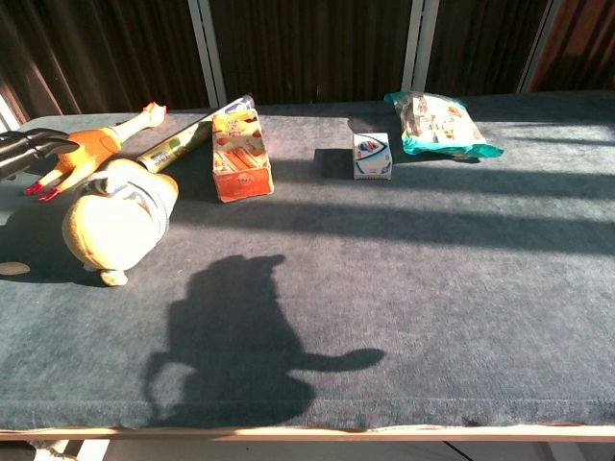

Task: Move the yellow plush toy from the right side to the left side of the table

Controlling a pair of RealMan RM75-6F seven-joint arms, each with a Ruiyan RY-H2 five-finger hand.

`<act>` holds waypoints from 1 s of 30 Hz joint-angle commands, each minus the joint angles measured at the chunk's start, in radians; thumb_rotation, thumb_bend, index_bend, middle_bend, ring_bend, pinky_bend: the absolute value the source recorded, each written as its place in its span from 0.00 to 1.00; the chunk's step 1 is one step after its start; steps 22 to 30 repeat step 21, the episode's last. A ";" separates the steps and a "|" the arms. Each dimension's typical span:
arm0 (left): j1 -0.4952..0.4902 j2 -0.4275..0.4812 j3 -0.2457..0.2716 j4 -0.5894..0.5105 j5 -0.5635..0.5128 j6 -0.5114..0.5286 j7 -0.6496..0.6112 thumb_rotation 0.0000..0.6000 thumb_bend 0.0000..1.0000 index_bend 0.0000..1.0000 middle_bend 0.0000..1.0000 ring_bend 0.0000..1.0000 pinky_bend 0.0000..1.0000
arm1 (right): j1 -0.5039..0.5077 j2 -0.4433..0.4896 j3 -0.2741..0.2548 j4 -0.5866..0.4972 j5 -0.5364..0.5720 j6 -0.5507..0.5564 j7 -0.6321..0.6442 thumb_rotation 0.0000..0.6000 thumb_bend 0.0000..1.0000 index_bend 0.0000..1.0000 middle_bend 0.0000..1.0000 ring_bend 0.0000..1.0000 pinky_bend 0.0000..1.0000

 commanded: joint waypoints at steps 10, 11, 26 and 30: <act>0.191 0.115 0.126 -0.070 0.151 0.224 -0.159 1.00 0.14 0.00 0.00 0.11 0.28 | -0.032 -0.026 -0.002 -0.006 0.000 0.018 -0.080 1.00 0.00 0.00 0.00 0.00 0.00; 0.200 0.118 0.127 -0.072 0.151 0.229 -0.147 1.00 0.14 0.00 0.00 0.11 0.27 | -0.033 -0.025 -0.004 -0.008 -0.001 0.017 -0.084 1.00 0.00 0.00 0.00 0.00 0.00; 0.219 0.122 0.107 -0.075 0.123 0.190 -0.109 1.00 0.14 0.00 0.00 0.11 0.27 | -0.040 -0.020 -0.002 -0.002 -0.005 0.030 -0.063 1.00 0.00 0.00 0.00 0.00 0.00; 0.219 0.122 0.107 -0.075 0.123 0.190 -0.109 1.00 0.14 0.00 0.00 0.11 0.27 | -0.040 -0.020 -0.002 -0.002 -0.005 0.030 -0.063 1.00 0.00 0.00 0.00 0.00 0.00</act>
